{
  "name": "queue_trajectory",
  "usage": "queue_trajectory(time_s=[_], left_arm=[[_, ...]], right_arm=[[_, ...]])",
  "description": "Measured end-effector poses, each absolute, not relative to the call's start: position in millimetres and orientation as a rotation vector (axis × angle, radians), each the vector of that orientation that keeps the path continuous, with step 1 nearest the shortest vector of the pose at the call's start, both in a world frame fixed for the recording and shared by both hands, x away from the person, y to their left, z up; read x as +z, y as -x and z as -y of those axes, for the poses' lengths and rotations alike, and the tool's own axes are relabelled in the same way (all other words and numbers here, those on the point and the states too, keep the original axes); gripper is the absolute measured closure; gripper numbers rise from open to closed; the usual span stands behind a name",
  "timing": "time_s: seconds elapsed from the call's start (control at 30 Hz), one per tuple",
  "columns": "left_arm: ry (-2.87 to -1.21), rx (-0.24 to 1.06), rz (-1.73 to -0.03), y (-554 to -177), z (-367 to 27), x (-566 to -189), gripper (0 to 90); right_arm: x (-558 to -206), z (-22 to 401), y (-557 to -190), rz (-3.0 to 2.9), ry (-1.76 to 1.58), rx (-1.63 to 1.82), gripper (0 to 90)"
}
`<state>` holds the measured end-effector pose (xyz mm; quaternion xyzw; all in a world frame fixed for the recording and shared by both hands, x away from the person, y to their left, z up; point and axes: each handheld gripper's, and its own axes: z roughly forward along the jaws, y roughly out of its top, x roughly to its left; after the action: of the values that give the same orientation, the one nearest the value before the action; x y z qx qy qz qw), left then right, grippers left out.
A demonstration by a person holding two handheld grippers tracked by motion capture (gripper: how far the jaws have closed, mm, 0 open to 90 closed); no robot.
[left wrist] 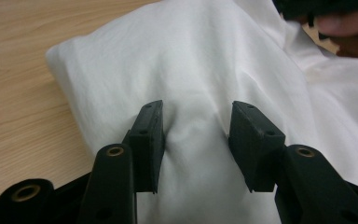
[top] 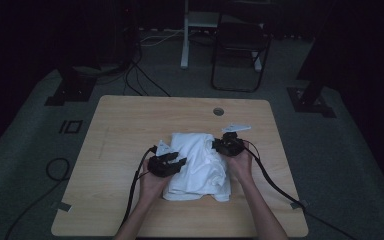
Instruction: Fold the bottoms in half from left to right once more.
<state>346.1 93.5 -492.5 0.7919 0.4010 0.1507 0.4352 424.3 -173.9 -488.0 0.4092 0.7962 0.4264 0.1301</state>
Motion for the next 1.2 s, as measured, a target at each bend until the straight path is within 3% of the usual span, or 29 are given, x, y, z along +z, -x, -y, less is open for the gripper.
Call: queue_trajectory(time_s=[0.3, 0.5, 0.57, 0.6, 0.67, 0.7, 0.73, 0.93, 1.2], left_arm=[[-2.055, 0.471, -0.982, -347, -80, -496, 56.0], [-2.125, 0.565, -0.968, -350, -67, -507, 58.7], [-2.14, 0.587, -0.96, -348, -65, -508, 59.1], [-2.141, 0.587, -0.959, -348, -65, -508, 59.2], [-2.131, 0.577, -0.962, -348, -67, -509, 59.4], [-2.128, 0.573, -0.96, -348, -68, -510, 59.5], [-2.121, 0.565, -0.963, -348, -69, -510, 59.6], [-2.112, 0.573, -0.958, -347, -68, -512, 59.9], [-2.096, 0.58, -0.965, -345, -70, -513, 59.8]], right_arm=[[-436, 195, -405, -2.113, -1.166, 1.39, 50.7], [-446, 166, -405, -2.242, -1.099, 1.277, 37.3], [-458, 158, -408, -2.286, -1.098, 1.147, 38.8], [-465, 155, -409, -2.297, -1.103, 1.082, 45.5], [-474, 159, -414, -2.336, -1.115, 1.011, 74.6], [-476, 164, -416, -2.334, -1.141, 0.993, 81.9], [-475, 171, -418, -2.316, -1.167, 0.968, 83.6], [-463, 213, -422, -2.184, -1.282, 1.019, 80.9], [-454, 217, -388, -2.115, -1.246, 1.12, 52.1]])
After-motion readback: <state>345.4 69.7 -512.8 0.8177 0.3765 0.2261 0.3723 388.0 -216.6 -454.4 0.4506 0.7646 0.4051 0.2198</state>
